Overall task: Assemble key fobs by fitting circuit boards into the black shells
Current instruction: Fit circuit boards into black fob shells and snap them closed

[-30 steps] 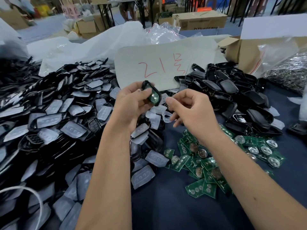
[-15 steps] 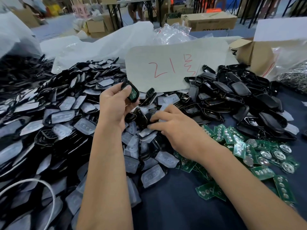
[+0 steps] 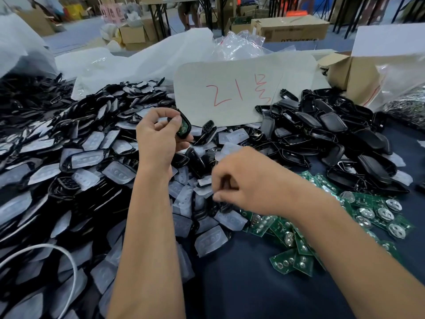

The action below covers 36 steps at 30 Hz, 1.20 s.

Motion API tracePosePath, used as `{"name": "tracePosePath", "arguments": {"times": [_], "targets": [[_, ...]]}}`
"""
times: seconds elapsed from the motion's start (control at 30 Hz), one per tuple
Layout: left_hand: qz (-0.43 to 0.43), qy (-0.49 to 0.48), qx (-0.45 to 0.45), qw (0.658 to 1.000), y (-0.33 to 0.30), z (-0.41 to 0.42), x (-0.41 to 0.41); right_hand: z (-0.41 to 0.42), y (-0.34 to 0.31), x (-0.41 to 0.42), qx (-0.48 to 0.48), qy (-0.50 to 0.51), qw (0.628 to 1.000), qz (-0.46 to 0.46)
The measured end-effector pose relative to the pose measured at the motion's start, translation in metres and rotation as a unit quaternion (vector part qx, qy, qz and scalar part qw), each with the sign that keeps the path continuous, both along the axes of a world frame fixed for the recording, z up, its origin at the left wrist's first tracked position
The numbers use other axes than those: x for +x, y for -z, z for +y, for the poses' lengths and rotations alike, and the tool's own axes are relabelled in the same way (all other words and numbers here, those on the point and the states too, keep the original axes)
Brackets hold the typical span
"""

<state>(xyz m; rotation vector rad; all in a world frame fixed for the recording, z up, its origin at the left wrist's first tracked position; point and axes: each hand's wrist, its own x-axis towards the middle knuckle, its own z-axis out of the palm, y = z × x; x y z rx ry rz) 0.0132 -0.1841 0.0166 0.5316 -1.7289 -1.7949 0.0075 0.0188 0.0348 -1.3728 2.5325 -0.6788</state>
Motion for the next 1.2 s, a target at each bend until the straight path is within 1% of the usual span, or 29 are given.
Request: {"name": "tracePosePath", "arguments": {"times": [0.03, 0.07, 0.1, 0.2, 0.23, 0.3, 0.43, 0.47, 0.57, 0.63, 0.73, 0.8, 0.87, 0.97, 1.03, 1.1, 1.2], "targets": [[-0.001, -0.004, 0.004, 1.0, 0.0, -0.001, 0.001, -0.001, -0.007, 0.006, 0.039, -0.022, 0.998, -0.044], [-0.003, -0.008, 0.008, 1.0, -0.001, -0.001, 0.001, -0.003, -0.012, 0.014, 0.082, -0.046, 0.993, -0.068], [-0.004, -0.011, 0.011, 1.0, -0.001, -0.001, 0.001, -0.006, -0.016, 0.022, 0.121, -0.071, 0.988, -0.069], [-0.004, -0.015, 0.024, 1.0, -0.003, -0.002, 0.003, -0.015, -0.015, 0.043, 0.223, -0.117, 0.967, -0.022], [-0.003, -0.016, 0.029, 0.999, -0.003, -0.002, 0.003, -0.018, -0.013, 0.046, 0.24, -0.121, 0.963, -0.007], [-0.001, -0.011, 0.034, 0.999, -0.003, -0.001, 0.003, -0.02, -0.009, 0.047, 0.237, -0.122, 0.964, 0.006], [-0.005, 0.008, 0.028, 1.0, -0.005, 0.001, 0.004, -0.014, -0.005, 0.039, 0.161, -0.126, 0.979, 0.008], [-0.004, 0.016, 0.023, 1.0, -0.006, 0.001, 0.004, -0.013, -0.005, 0.036, 0.131, -0.133, 0.982, -0.008], [0.001, 0.053, -0.001, 0.999, -0.007, 0.005, 0.003, -0.003, -0.013, 0.02, 0.02, -0.132, 0.985, -0.109], [0.0, 0.087, -0.022, 0.996, -0.008, 0.012, 0.0, 0.01, -0.017, 0.0, -0.045, -0.088, 0.983, -0.156], [-0.005, 0.167, -0.06, 0.984, -0.008, 0.032, -0.008, 0.036, -0.01, -0.035, -0.132, 0.021, 0.98, -0.148], [-0.023, 0.223, -0.104, 0.969, -0.006, 0.047, -0.014, 0.054, -0.002, -0.052, -0.16, 0.077, 0.972, -0.157], [-0.056, 0.276, -0.155, 0.947, -0.003, 0.063, -0.02, 0.07, 0.006, -0.062, -0.191, 0.089, 0.959, -0.19], [-0.084, 0.334, -0.203, 0.917, 0.005, 0.084, -0.027, 0.087, 0.014, -0.075, -0.224, 0.112, 0.941, -0.229], [-0.087, 0.344, -0.22, 0.909, 0.011, 0.093, -0.03, 0.096, 0.018, -0.081, -0.227, 0.12, 0.934, -0.249], [-0.092, 0.345, -0.225, 0.907, 0.016, 0.097, -0.032, 0.101, 0.02, -0.083, -0.236, 0.132, 0.93, -0.25], [-0.106, 0.356, -0.201, 0.906, 0.021, 0.1, -0.034, 0.099, 0.025, -0.082, -0.317, 0.188, 0.905, -0.212]]}}
